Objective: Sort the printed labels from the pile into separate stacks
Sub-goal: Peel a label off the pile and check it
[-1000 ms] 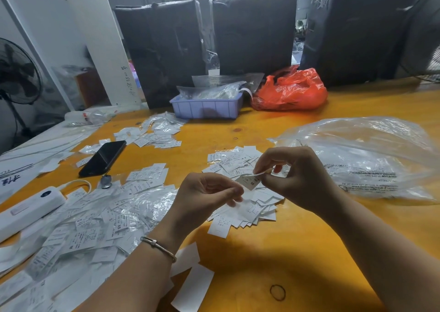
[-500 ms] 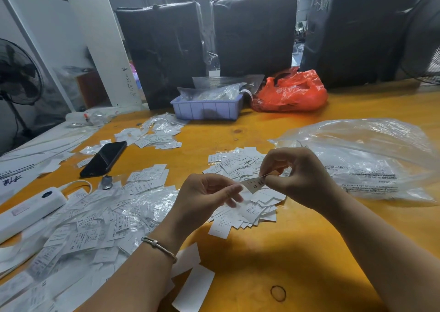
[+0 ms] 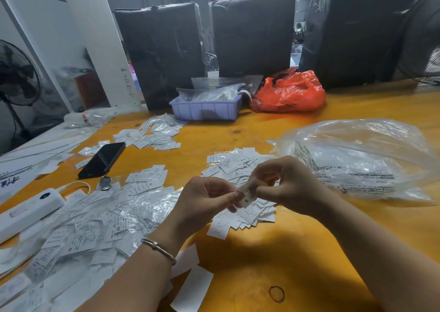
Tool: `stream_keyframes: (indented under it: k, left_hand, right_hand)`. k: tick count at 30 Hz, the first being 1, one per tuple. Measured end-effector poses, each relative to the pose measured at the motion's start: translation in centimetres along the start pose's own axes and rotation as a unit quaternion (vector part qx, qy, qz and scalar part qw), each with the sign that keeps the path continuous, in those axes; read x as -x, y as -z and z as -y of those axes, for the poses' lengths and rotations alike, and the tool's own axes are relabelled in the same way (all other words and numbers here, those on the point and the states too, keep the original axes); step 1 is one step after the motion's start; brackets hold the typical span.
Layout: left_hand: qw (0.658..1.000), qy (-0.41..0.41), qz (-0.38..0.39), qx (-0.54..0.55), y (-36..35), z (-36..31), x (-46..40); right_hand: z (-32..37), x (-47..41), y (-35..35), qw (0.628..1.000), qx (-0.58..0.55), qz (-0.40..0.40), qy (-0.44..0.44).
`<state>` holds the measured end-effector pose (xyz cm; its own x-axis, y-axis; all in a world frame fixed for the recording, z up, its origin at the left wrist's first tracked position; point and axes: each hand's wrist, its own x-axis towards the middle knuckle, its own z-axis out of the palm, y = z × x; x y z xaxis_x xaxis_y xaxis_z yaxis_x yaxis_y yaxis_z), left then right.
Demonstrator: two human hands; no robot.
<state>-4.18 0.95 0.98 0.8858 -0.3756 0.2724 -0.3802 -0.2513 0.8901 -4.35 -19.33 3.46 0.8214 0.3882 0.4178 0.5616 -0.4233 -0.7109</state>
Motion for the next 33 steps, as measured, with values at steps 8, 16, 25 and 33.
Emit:
stream_keyframes:
  k: [8,16,25,33]
  left_hand:
    - [0.999,0.015,-0.038,0.014,0.0,-0.1,-0.1]
    - [0.995,0.044,-0.067,0.065,0.0,0.2,-0.3]
    - [0.990,0.042,-0.070,0.110,-0.1,0.1,-0.2]
    - [0.991,0.041,-0.055,0.114,0.1,0.0,-0.2]
  right_hand:
    - [-0.4,-0.2,0.0,0.995,-0.048,-0.093,-0.002]
    - [-0.2,0.0,-1.2,0.989,-0.085,-0.121,0.000]
    - [0.0,0.1,-1.3,0.985,-0.155,-0.022,-0.074]
    - [-0.1,0.2,-1.5,0.986,-0.129,-0.089,-0.049]
